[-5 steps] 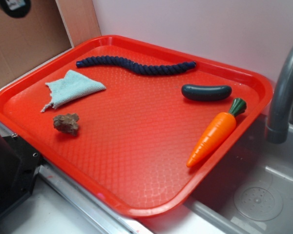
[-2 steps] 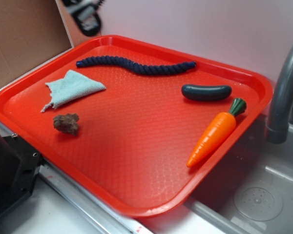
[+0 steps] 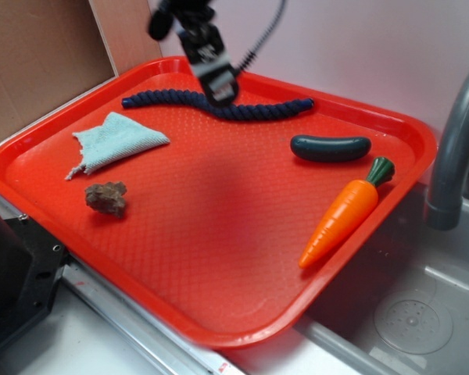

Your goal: Grab the plastic pickle.

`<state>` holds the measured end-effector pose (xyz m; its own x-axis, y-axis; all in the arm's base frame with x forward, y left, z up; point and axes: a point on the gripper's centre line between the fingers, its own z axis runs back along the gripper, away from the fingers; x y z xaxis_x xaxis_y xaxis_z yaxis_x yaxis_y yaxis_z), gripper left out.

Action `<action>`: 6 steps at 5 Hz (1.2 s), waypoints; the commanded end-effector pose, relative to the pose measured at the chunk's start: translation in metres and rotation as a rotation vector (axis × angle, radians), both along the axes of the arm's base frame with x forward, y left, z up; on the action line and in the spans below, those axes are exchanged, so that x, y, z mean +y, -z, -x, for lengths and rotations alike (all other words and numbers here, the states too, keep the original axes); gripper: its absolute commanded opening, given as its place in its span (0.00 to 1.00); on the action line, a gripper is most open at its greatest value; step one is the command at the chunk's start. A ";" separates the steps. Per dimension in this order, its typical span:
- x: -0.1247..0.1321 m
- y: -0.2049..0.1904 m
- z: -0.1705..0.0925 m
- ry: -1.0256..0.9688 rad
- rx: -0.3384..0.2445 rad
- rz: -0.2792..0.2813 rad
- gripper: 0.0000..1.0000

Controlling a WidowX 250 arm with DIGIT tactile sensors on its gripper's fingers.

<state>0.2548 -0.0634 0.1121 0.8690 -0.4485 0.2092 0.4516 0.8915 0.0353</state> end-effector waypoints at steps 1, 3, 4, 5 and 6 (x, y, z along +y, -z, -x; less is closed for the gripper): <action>-0.038 0.029 -0.049 0.093 -0.001 -0.034 1.00; -0.059 0.069 -0.062 0.158 0.075 -0.068 1.00; -0.060 0.076 -0.064 0.173 0.081 -0.077 0.53; -0.058 0.078 -0.065 0.162 0.086 -0.080 0.00; -0.054 0.079 -0.064 0.136 0.096 -0.086 0.00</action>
<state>0.3113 -0.1140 0.0204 0.8179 -0.5745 0.0315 0.5729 0.8182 0.0477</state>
